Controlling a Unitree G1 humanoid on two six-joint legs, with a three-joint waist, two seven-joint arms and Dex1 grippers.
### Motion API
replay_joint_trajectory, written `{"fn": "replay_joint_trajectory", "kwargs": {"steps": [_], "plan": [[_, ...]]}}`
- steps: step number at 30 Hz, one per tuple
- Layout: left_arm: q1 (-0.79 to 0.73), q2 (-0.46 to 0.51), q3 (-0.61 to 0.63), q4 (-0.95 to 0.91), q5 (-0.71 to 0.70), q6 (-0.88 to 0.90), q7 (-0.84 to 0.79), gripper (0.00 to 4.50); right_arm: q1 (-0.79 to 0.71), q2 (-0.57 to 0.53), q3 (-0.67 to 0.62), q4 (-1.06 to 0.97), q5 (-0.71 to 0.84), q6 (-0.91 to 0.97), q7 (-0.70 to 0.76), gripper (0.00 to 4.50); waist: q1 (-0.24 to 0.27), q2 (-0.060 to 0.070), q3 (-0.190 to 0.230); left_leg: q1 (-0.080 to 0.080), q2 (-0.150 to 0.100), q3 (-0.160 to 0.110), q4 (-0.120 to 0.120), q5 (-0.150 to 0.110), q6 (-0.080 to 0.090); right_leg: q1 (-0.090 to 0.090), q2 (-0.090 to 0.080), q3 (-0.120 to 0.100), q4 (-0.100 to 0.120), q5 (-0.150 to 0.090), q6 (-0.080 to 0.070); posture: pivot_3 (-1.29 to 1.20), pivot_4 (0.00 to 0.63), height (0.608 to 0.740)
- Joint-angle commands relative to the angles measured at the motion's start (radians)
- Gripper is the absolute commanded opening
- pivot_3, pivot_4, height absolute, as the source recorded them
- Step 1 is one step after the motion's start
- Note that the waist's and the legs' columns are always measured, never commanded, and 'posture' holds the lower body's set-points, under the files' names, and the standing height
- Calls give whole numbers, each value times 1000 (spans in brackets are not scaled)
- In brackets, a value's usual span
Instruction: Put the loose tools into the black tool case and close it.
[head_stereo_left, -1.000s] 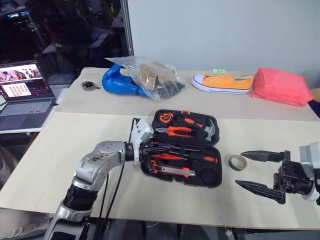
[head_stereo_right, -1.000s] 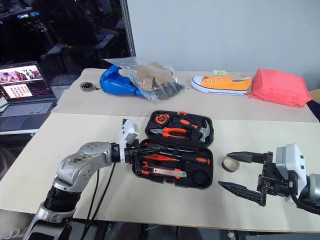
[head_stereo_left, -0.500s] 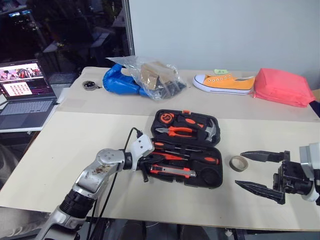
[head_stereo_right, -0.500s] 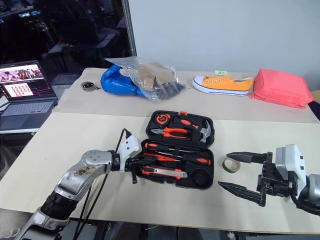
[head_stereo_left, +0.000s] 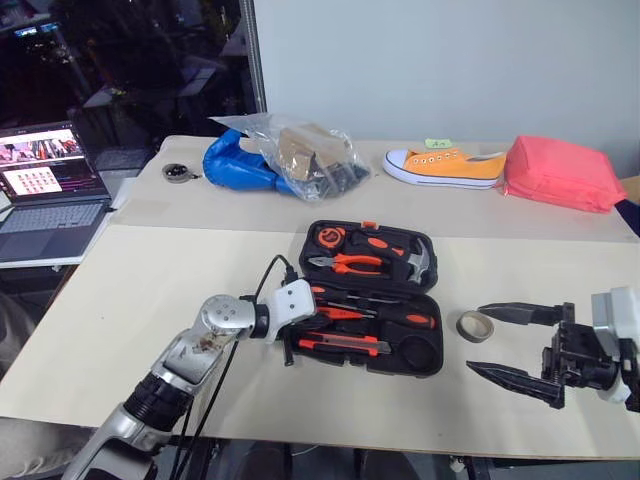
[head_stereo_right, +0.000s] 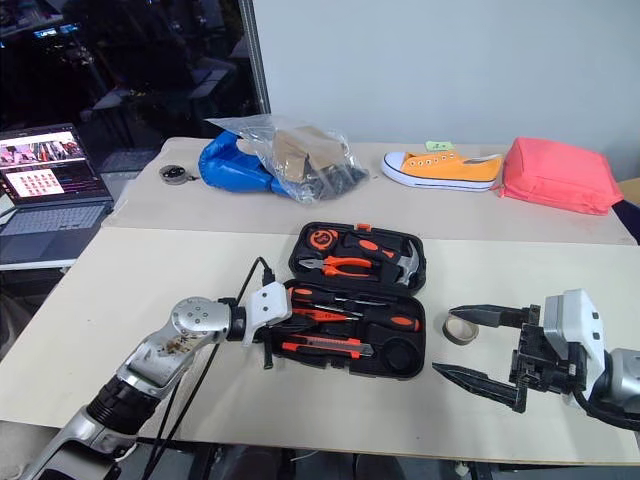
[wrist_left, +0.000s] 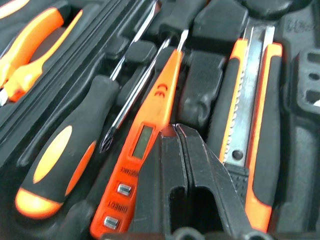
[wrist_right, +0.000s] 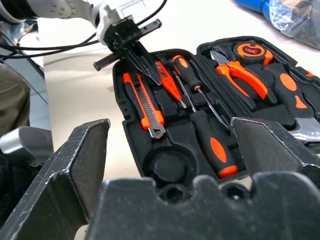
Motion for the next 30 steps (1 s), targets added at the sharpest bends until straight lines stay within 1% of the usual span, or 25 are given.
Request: {"fn": "replay_joint_trajectory", "kwargs": {"steps": [1,4,7,12,15,18,24,30], "plan": [[12,-9,116,-89,-126,44,-2,60,-26,15,-6,5,-10,-20,-40,4500,0,-1,1,-1,0,0,0,0,0,-1,0,0,0,0,0,0,150,740],[17,1,188,-162,-212,127,14,60,-47,28,-9,17,-7,-11,-71,4500,3,-1,1,-2,0,-1,0,0,0,-2,0,-1,1,0,0,0,150,740],[17,18,201,-188,-215,184,33,60,-59,34,-9,24,-4,-3,-91,4500,4,-2,1,-2,0,0,0,0,0,-1,0,-1,0,0,0,0,150,740],[-60,-45,113,-86,-138,172,66,60,-59,37,15,32,-18,-16,-87,4500,11,-2,1,-2,-2,0,0,0,0,-1,-1,-2,-1,0,0,0,150,740],[-112,-89,69,-7,-110,153,56,60,-62,31,16,27,-14,-10,-90,4500,10,-2,2,-3,-3,1,1,0,0,-1,-1,-3,0,0,0,0,150,740],[-149,-110,19,54,-77,122,27,60,-53,24,8,17,-12,-6,-90,4500,3,-3,2,-3,-3,1,1,0,0,-2,0,-3,-1,0,0,0,150,740],[-141,-83,-67,147,10,112,-4,60,-23,22,-13,-8,-5,2,-98,4500,2,-3,2,-3,-2,1,-1,0,0,-2,1,-3,0,0,-1,0,150,740],[-106,-47,-84,148,40,94,-24,60,-3,22,-22,-16,-1,0,-101,4500,1,-5,2,0,-2,0,-1,0,0,1,0,-1,0,0,0,0,150,740]]}}
